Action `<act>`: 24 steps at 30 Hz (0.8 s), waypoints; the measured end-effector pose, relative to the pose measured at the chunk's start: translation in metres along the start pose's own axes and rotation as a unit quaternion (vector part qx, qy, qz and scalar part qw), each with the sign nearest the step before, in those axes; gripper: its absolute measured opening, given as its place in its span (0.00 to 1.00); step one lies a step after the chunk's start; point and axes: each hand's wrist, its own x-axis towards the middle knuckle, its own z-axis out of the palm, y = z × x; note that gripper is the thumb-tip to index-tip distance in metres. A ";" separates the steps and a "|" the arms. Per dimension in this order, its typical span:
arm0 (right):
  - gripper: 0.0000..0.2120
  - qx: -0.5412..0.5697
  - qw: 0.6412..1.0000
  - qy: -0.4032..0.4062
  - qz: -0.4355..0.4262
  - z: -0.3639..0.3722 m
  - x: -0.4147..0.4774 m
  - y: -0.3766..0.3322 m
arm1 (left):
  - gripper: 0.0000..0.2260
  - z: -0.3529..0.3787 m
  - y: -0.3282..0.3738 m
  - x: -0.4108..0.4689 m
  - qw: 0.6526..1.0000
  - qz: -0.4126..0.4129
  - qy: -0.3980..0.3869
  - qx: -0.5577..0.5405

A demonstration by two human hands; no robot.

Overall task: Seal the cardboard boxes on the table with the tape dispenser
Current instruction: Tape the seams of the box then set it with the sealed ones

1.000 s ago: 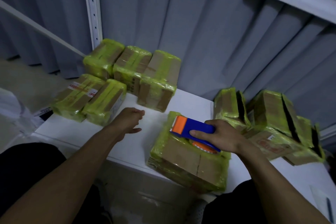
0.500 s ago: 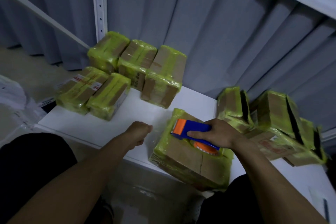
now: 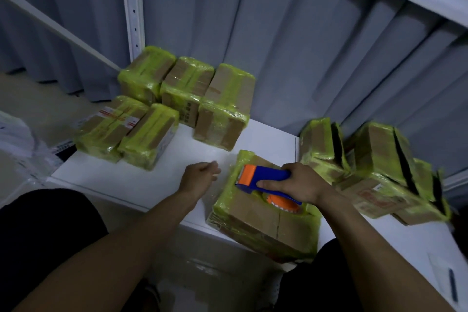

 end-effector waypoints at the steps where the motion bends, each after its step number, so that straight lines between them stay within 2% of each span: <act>1: 0.22 0.001 1.000 0.005 -0.001 0.001 0.000 0.001 | 0.21 0.003 0.004 -0.004 0.999 -0.014 -0.029 -0.006; 3: 0.25 0.012 1.000 0.016 0.000 0.003 -0.002 0.001 | 0.33 0.012 0.003 -0.013 0.994 -0.026 -0.095 0.037; 4: 0.25 0.019 1.000 0.024 0.001 0.004 -0.003 0.003 | 0.34 0.016 0.002 -0.020 0.991 -0.018 -0.114 0.071; 7: 0.28 0.077 0.996 0.051 0.002 0.004 -0.006 0.007 | 0.23 0.019 0.000 -0.031 0.983 0.011 -0.160 0.086; 10: 0.24 0.203 0.977 0.059 -0.016 -0.001 -0.013 0.018 | 0.16 0.020 0.000 -0.031 0.976 0.064 -0.179 0.109; 13: 0.23 0.233 0.970 0.059 -0.033 -0.001 -0.024 0.032 | 0.21 0.026 -0.006 -0.033 0.968 0.145 -0.152 0.136; 16: 0.21 0.257 0.965 0.046 -0.024 0.008 -0.030 0.042 | 0.20 0.022 -0.013 -0.025 0.965 0.155 -0.199 0.075; 18: 0.19 0.288 0.956 0.053 -0.035 0.011 -0.034 0.046 | 0.25 0.013 -0.015 -0.019 0.952 0.143 -0.257 0.087; 21: 0.17 0.307 0.949 0.041 -0.064 0.013 -0.037 0.052 | 0.41 0.006 -0.009 -0.012 0.891 0.207 -0.331 0.232; 22: 0.16 0.316 0.945 0.037 -0.068 0.014 -0.038 0.053 | 0.42 0.004 -0.003 -0.011 0.877 0.216 -0.341 0.261; 24: 0.15 0.345 0.935 0.038 -0.073 0.015 -0.039 0.053 | 0.44 0.003 0.009 -0.008 0.877 0.223 -0.305 0.297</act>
